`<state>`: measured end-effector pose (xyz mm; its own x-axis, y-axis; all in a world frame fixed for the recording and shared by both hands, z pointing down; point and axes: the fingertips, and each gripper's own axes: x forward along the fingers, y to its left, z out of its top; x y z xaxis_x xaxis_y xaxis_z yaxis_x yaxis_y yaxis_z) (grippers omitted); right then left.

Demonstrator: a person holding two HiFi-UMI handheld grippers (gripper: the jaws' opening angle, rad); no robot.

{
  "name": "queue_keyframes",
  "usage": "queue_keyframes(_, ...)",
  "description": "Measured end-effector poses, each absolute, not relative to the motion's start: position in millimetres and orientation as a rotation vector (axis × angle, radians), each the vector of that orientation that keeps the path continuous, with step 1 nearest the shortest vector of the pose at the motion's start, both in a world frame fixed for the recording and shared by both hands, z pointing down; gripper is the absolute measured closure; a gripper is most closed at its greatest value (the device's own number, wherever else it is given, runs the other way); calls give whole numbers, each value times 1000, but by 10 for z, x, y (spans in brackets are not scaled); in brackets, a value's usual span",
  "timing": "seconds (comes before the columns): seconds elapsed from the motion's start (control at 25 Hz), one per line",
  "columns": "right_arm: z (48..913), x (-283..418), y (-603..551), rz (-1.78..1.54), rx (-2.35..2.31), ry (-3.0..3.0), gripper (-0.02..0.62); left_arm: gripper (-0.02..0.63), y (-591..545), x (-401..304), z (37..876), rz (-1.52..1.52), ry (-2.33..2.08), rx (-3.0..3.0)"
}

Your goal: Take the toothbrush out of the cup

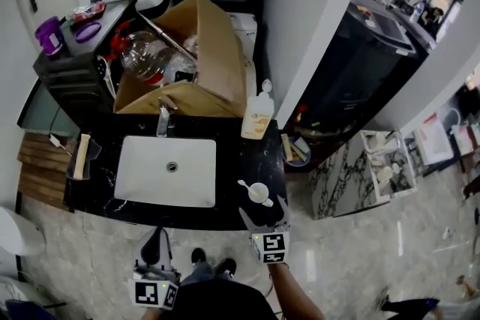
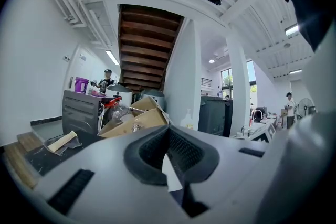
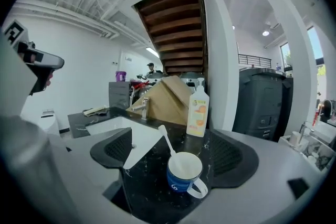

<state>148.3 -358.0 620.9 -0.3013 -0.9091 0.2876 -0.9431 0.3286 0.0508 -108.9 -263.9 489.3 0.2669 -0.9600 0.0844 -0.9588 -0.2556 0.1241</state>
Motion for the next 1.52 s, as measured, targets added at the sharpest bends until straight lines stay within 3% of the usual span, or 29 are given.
queue_keyframes(0.68, 6825, 1321, -4100, 218, 1496, -2215, 154, 601, -2761, -1198, 4992, 14, -1860, 2319)
queue_keyframes(1.24, 6958, 1277, -4210, 75, 1430, -2085, 445, 601, -2792, -1244, 5046, 24, -1870, 2300)
queue_keyframes(1.52, 6927, 1231, -4234, 26, 1402, -2068, 529, 601, -2802, -1252, 5045, 28, -1865, 2303)
